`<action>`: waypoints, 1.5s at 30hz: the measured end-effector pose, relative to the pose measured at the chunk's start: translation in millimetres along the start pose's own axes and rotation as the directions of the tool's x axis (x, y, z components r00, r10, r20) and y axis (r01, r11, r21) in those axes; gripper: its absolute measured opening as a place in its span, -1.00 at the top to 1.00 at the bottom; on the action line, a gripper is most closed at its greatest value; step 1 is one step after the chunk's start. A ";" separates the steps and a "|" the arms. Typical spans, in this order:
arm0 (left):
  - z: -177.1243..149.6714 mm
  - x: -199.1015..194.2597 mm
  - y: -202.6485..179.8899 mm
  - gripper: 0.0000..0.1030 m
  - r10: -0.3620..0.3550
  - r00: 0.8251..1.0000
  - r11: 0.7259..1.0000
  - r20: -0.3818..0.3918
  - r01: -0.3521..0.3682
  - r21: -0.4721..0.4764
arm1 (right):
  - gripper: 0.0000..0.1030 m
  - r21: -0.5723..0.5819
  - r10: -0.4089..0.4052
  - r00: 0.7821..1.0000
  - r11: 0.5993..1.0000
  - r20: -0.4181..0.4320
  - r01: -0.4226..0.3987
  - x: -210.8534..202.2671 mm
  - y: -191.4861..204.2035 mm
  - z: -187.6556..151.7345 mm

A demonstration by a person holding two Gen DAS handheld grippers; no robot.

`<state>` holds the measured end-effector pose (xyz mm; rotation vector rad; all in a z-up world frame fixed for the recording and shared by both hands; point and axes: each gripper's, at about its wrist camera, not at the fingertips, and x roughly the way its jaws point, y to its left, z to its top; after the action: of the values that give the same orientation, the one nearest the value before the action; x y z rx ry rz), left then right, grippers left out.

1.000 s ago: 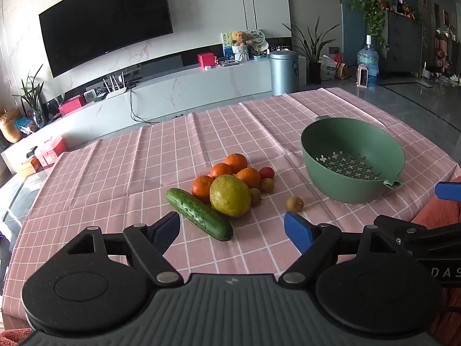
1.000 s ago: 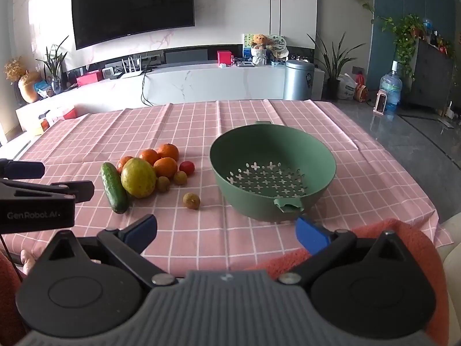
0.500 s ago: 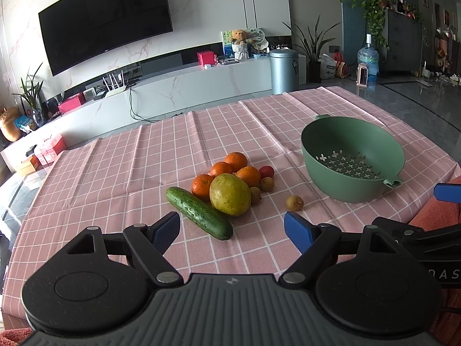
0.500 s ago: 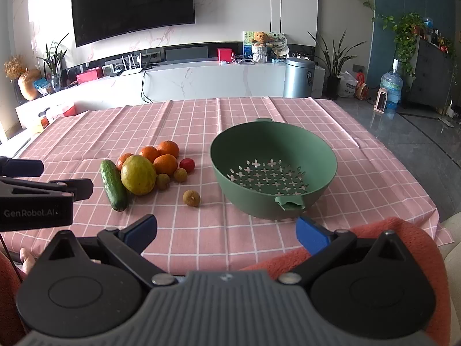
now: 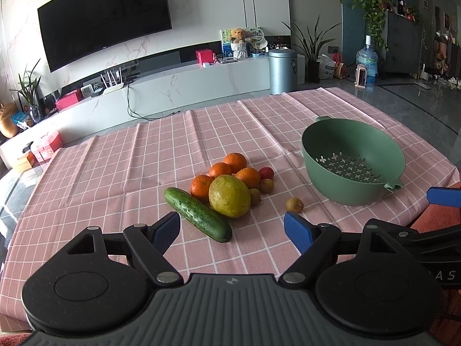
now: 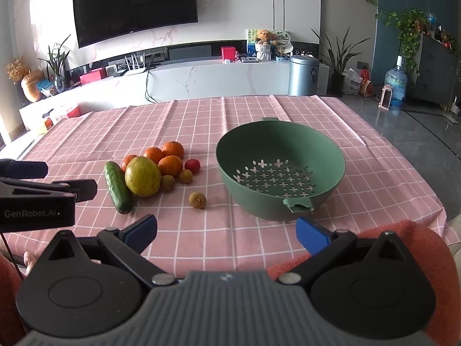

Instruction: Organize fruits

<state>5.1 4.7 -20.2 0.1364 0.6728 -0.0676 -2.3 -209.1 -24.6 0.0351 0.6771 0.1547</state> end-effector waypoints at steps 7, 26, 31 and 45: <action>11.6 20.4 20.5 -0.52 -0.080 0.993 0.988 -0.082 0.067 -0.142 | -0.91 -0.032 0.092 0.996 0.995 0.016 -0.091 15.3 13.8 12.6; 27.3 111.7 69.5 0.23 -0.094 0.962 0.966 -0.255 0.027 -0.256 | -0.24 -0.199 0.305 0.950 0.929 -0.064 -0.312 122.8 70.5 49.9; 25.1 129.6 80.2 0.32 -0.078 0.962 0.949 -0.261 -0.009 -0.315 | -0.23 -0.230 0.316 0.946 0.918 -0.066 -0.323 147.2 81.5 54.1; 20.1 152.0 97.0 0.32 -0.099 0.969 0.908 -0.224 -0.004 -0.420 | -0.08 -0.213 0.329 0.941 0.916 -0.081 -0.339 180.1 92.7 47.3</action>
<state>146.4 94.8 -89.6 -0.2919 0.9199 0.0488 153.5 -88.9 -92.0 -0.0704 0.6899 0.5634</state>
